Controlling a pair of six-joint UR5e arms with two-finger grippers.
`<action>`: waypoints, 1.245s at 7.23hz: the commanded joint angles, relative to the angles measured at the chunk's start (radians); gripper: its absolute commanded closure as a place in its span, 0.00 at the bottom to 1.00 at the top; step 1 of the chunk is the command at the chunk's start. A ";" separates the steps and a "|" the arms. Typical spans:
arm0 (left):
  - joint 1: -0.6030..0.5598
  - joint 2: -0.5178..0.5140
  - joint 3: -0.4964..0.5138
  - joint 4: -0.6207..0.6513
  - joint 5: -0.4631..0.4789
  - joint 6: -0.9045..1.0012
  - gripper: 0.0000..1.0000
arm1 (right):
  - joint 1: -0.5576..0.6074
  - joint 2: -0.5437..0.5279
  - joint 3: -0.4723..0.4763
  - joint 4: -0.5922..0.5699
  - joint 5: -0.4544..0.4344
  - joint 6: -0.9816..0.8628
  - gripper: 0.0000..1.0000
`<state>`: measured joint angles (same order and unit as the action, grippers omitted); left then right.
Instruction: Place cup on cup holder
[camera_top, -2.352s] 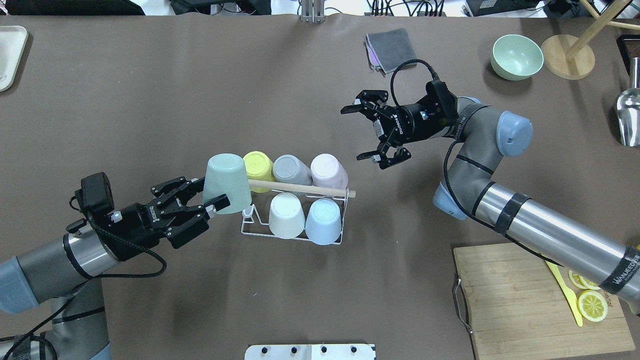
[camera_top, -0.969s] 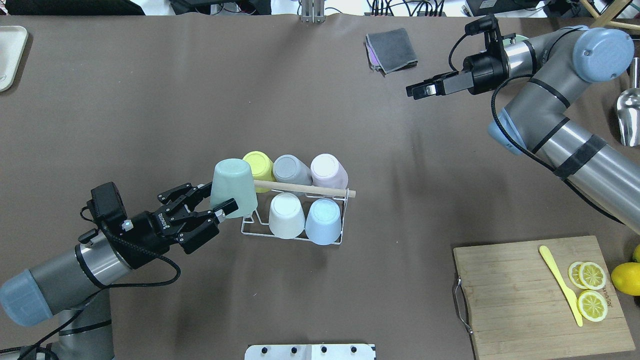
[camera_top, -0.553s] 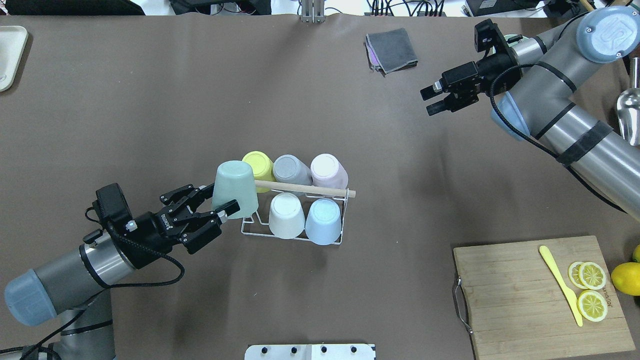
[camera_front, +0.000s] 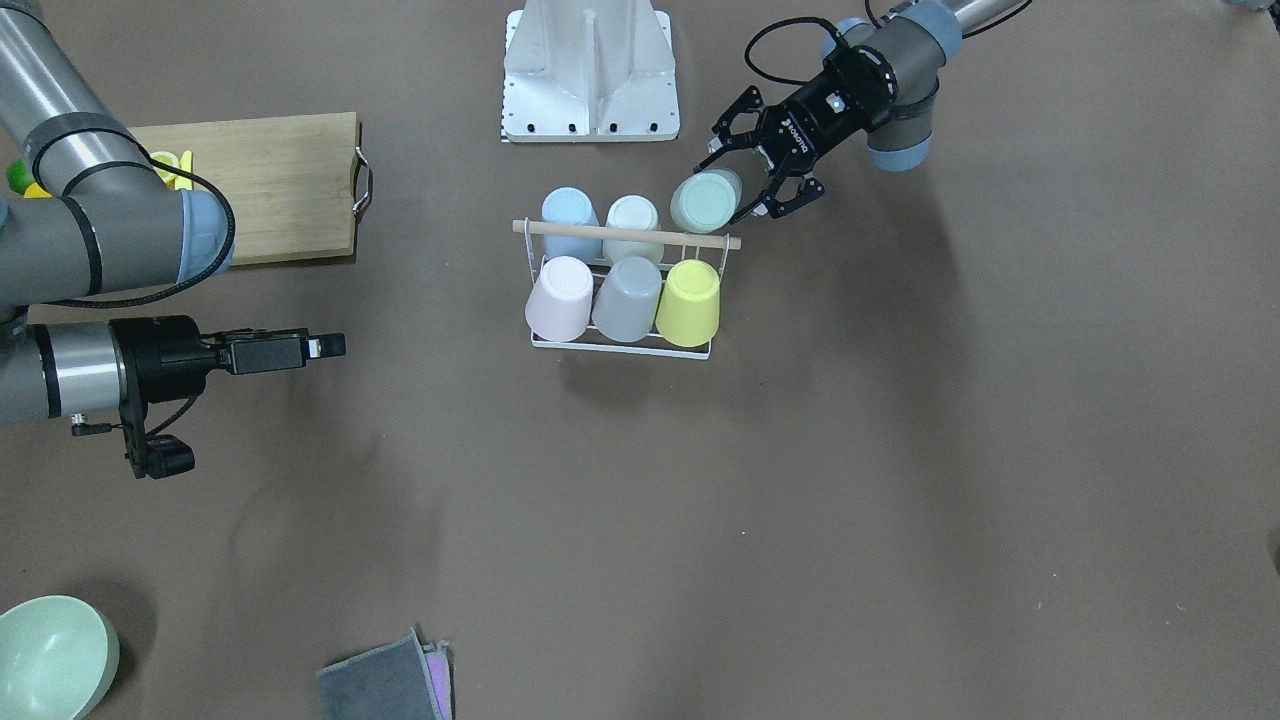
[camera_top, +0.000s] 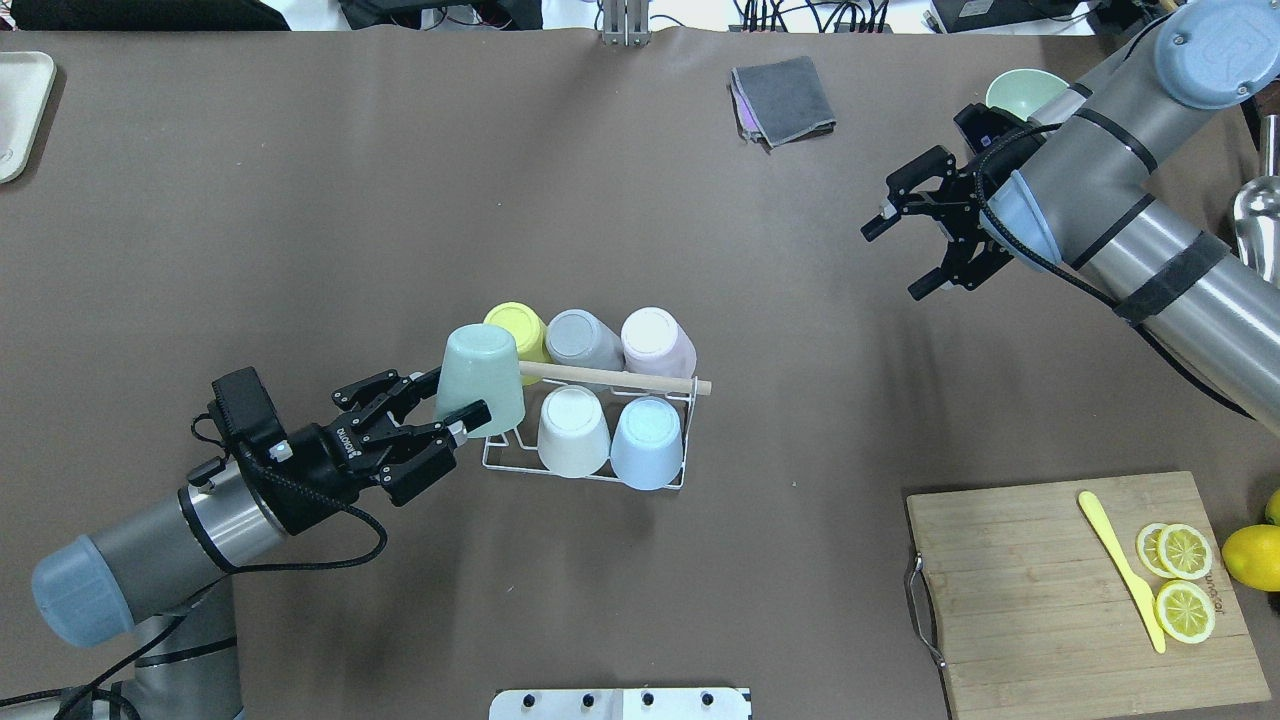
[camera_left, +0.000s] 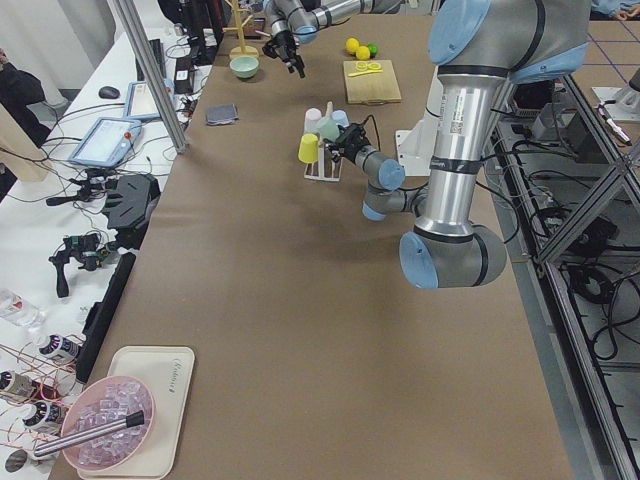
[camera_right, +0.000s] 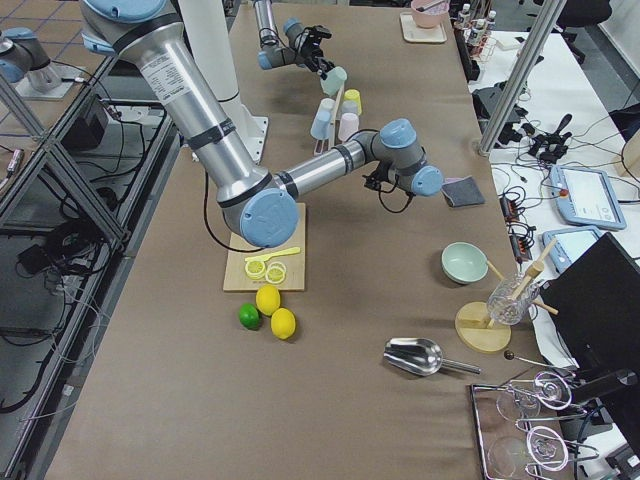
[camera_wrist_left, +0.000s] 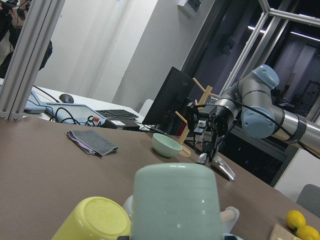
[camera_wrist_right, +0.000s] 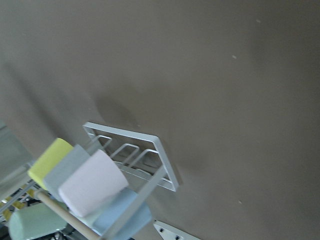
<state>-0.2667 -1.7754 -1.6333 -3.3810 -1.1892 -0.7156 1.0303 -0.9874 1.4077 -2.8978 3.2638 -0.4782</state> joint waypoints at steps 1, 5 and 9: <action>-0.003 0.008 -0.002 -0.006 -0.001 -0.001 1.00 | 0.004 0.001 0.002 0.023 -0.264 0.104 0.01; -0.006 0.008 -0.007 -0.001 0.000 -0.021 0.03 | 0.019 -0.017 0.007 0.438 -0.705 0.316 0.01; -0.098 0.053 0.015 0.024 -0.003 -0.022 0.03 | 0.036 -0.199 0.112 0.780 -0.793 0.313 0.01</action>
<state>-0.3151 -1.7446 -1.6326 -3.3748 -1.1896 -0.7367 1.0579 -1.1200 1.4799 -2.2126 2.4789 -0.1648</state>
